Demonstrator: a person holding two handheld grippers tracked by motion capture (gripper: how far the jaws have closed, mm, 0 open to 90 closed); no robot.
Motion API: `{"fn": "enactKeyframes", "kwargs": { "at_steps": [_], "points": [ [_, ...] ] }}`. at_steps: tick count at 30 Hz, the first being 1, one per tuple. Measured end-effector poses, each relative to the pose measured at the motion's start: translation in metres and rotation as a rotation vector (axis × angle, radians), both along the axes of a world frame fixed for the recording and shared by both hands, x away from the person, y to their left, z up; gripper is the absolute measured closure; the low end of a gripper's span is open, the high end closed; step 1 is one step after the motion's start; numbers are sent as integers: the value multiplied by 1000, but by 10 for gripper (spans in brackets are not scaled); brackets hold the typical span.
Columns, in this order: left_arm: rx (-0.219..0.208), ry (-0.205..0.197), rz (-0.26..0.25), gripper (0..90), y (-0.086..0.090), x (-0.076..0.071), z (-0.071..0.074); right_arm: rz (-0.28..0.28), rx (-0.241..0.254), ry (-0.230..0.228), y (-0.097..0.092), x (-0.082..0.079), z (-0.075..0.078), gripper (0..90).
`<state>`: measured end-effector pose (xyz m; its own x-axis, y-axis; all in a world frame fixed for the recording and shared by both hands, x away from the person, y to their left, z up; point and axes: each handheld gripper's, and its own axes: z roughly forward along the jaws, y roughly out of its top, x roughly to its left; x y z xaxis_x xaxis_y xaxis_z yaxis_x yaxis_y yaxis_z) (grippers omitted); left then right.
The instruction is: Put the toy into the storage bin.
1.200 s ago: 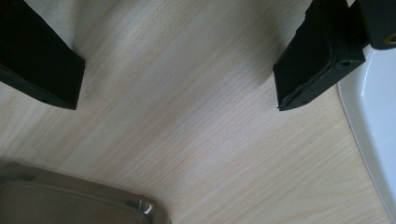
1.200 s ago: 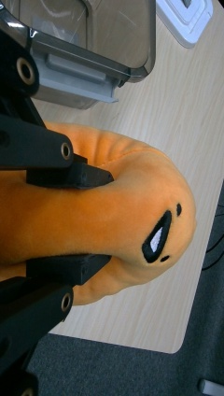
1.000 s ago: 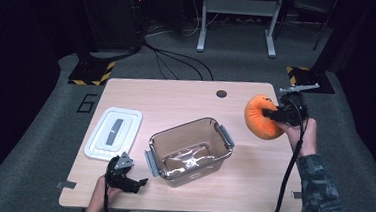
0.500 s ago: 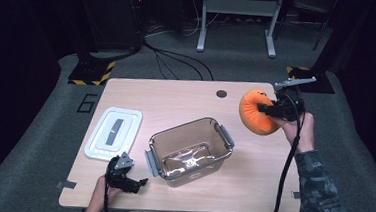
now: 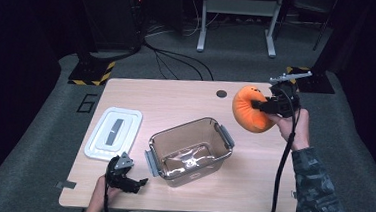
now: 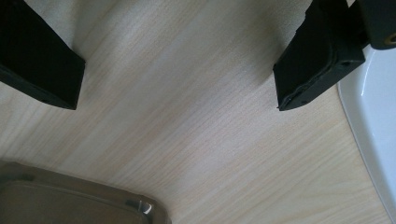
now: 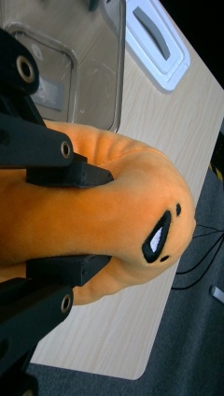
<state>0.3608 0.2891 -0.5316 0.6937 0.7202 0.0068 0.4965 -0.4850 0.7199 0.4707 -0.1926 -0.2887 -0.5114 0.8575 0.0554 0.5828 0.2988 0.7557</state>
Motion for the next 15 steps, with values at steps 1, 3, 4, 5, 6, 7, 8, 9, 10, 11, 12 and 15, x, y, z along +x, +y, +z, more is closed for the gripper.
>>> {"fn": "enactKeyframes", "kwargs": {
  "at_steps": [1,3,4,5,6,7,8,9,10,11,12,15],
  "points": [
    [0,0,0,16,0,0,0,-1,5,5,2,-1,1,642],
    [-1,1,1,15,0,0,0,7,4,2,4,-1,3,642],
    [-2,1,1,16,0,0,0,14,1,-4,5,-1,3,641],
    [-1,1,1,16,0,0,0,12,0,1,7,-2,3,641],
    [-2,1,1,16,0,0,0,18,-4,-2,8,-2,3,641],
    [-1,1,1,16,0,0,0,18,-2,2,9,-2,4,641],
    [-2,1,1,15,0,0,0,23,-4,-3,10,-1,3,641],
    [-2,1,1,15,0,0,0,24,-2,4,11,-2,3,641],
    [-2,1,2,16,0,0,0,25,0,8,12,-2,3,640],
    [-2,1,2,16,0,0,0,33,0,2,13,-1,3,640],
    [-2,1,1,16,0,0,0,33,6,11,14,-1,3,640],
    [-5,3,3,15,0,0,0,39,20,18,18,-2,5,638]
  ]
}}
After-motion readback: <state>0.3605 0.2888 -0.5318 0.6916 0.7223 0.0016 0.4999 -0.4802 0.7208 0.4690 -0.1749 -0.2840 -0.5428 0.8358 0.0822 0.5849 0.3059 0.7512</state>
